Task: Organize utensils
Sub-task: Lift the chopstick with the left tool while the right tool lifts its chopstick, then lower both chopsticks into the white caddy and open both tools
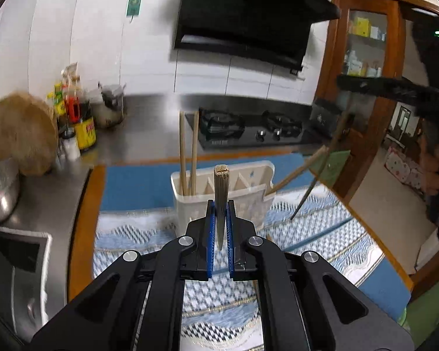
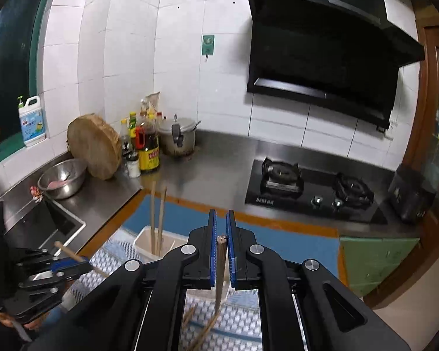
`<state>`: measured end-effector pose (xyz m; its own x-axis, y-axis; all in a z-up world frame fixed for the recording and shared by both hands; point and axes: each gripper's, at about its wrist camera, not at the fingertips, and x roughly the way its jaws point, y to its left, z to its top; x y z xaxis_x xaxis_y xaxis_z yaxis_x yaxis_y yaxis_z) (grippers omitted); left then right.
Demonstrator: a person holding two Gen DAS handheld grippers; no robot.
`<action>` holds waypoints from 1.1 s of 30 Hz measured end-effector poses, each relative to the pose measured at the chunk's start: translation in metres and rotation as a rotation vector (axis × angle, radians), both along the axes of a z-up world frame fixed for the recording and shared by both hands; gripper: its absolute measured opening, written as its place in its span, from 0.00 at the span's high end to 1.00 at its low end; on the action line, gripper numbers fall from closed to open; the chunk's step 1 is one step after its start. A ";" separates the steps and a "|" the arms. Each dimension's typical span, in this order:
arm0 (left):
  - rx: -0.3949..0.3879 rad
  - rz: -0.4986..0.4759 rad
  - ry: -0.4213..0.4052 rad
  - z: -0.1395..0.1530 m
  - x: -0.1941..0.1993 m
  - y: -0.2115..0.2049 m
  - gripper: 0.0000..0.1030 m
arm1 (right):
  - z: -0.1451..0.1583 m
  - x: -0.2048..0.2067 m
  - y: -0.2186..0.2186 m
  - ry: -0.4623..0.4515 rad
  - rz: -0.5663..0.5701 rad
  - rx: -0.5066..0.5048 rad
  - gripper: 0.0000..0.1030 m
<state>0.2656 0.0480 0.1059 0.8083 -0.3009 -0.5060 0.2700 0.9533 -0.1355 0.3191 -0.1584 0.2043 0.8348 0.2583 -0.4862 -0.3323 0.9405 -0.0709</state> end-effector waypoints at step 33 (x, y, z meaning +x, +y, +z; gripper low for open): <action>0.001 0.045 0.115 -0.015 0.109 0.008 0.94 | -0.073 0.091 0.027 0.137 -0.018 -0.009 0.94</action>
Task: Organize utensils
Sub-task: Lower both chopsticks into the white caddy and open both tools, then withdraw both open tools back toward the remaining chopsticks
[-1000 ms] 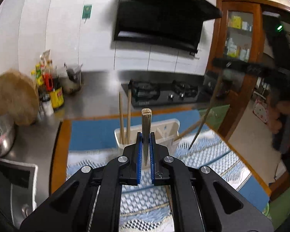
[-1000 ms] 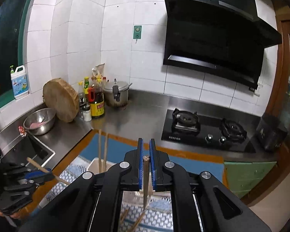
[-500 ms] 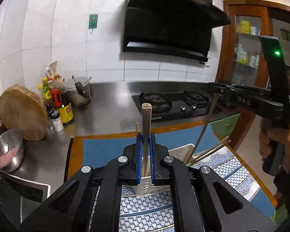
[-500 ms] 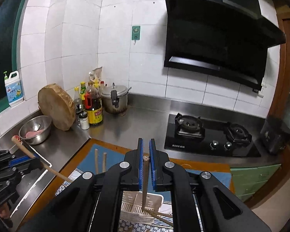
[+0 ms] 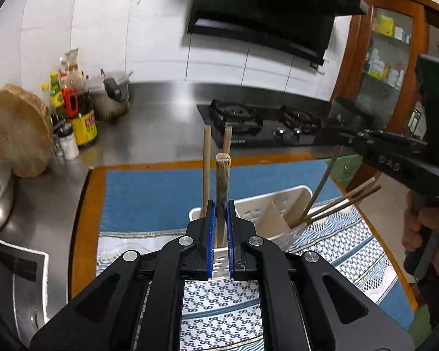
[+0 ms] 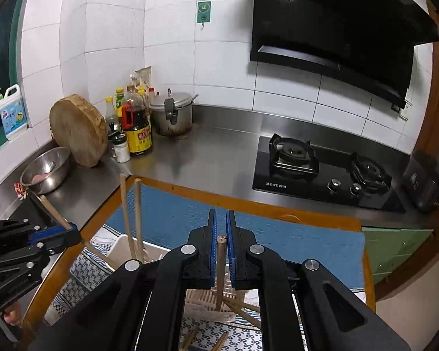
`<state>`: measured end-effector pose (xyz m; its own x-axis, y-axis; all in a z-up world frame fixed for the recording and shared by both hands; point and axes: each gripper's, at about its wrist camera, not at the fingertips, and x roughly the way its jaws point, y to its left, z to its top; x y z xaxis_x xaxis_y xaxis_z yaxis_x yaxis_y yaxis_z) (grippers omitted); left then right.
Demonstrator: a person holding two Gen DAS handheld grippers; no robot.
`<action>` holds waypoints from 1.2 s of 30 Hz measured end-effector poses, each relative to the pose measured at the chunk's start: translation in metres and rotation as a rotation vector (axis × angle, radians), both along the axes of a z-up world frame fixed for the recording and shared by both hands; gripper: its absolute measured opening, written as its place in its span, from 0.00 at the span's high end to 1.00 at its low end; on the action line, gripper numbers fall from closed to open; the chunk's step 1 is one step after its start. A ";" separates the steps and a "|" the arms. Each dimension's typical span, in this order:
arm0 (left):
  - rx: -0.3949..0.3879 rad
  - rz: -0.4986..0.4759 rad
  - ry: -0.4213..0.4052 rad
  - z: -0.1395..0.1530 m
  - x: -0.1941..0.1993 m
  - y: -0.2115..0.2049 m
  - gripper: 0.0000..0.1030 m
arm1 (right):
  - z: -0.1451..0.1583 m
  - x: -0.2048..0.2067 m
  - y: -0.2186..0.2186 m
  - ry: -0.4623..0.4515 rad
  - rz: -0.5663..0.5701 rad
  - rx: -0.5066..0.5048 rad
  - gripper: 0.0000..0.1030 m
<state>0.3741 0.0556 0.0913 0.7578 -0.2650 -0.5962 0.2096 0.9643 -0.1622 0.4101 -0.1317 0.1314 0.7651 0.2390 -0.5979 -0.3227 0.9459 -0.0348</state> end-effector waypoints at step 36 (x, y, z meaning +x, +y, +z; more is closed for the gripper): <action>-0.049 0.130 -0.071 -0.050 -0.196 -0.001 0.31 | -0.094 -0.206 -0.058 0.035 -0.041 0.040 0.26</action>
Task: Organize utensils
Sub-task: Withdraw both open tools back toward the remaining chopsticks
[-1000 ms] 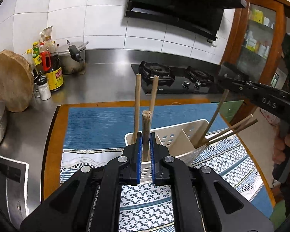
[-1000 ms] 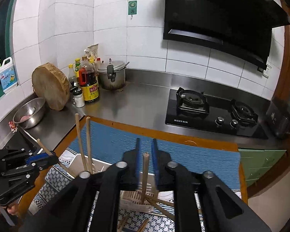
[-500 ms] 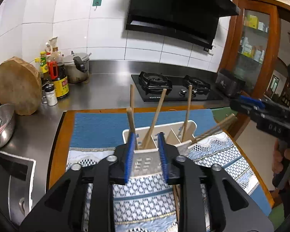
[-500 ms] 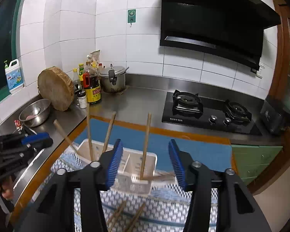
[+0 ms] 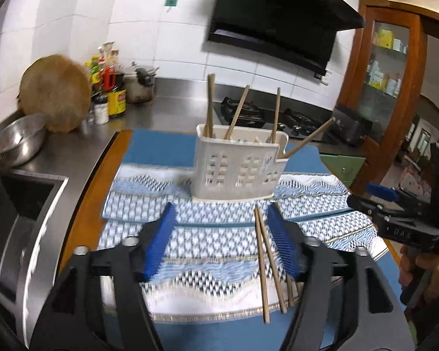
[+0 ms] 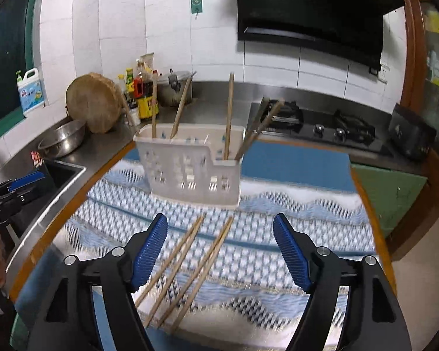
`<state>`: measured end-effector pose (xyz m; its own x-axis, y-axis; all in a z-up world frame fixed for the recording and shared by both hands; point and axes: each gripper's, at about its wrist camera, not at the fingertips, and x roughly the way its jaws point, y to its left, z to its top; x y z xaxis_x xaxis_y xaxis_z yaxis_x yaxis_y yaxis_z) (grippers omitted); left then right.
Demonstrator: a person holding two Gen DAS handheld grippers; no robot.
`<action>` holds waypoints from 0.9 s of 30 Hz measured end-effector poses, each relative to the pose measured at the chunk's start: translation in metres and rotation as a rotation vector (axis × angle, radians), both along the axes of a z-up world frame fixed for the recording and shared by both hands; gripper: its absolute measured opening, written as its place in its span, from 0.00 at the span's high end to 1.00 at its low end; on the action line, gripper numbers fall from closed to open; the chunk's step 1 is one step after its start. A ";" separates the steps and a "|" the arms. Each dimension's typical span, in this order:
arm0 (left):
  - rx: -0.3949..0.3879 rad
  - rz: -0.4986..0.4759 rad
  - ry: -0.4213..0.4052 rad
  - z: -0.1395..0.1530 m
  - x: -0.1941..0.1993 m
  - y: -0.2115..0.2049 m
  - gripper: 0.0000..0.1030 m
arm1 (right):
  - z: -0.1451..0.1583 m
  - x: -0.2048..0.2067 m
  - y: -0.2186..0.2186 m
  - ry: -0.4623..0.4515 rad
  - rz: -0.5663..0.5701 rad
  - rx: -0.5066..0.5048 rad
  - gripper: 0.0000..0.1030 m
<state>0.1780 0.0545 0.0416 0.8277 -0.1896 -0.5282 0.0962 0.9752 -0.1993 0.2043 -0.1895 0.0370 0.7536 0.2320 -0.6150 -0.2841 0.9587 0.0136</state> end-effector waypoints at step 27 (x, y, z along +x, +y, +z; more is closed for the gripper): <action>0.146 0.162 0.070 -0.061 -0.055 0.004 0.10 | -0.088 -0.066 0.013 0.119 -0.051 0.009 0.18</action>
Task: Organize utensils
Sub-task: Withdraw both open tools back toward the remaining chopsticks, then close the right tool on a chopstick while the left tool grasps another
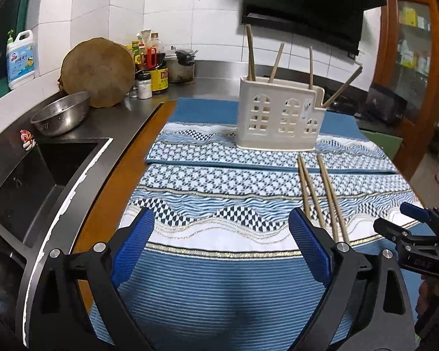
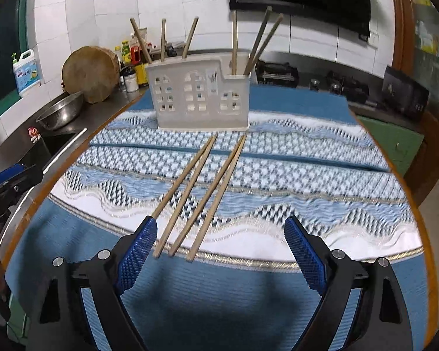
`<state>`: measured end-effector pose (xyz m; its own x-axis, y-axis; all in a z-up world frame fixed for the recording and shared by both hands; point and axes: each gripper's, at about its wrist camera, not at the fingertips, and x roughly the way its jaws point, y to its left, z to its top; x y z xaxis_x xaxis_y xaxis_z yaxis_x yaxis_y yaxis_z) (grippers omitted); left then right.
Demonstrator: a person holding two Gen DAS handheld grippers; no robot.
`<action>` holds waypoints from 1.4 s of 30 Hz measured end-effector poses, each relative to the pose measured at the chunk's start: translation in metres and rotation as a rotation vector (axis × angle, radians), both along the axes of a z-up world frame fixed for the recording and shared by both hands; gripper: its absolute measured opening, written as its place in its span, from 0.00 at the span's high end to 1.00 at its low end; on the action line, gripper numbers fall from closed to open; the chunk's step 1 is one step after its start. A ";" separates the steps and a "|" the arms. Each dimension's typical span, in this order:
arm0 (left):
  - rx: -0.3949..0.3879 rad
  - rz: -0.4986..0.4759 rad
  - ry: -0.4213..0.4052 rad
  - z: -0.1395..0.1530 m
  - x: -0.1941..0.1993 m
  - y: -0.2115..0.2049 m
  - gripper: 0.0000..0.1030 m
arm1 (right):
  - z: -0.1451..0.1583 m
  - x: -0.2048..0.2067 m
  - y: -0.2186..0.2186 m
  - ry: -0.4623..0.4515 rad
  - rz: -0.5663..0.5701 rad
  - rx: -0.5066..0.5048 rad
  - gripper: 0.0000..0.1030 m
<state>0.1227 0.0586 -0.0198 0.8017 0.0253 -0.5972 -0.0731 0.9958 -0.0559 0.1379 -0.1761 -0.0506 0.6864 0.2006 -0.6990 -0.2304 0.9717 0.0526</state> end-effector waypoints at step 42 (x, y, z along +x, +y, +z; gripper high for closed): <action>-0.047 -0.169 0.104 -0.043 0.024 -0.046 0.32 | -0.047 0.035 0.007 0.128 -0.060 -0.070 0.92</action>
<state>0.1462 0.0125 -0.0624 0.7263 -0.1342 -0.6741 0.0870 0.9908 -0.1035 0.1729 -0.1686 -0.0981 0.6002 0.1096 -0.7923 -0.1680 0.9857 0.0091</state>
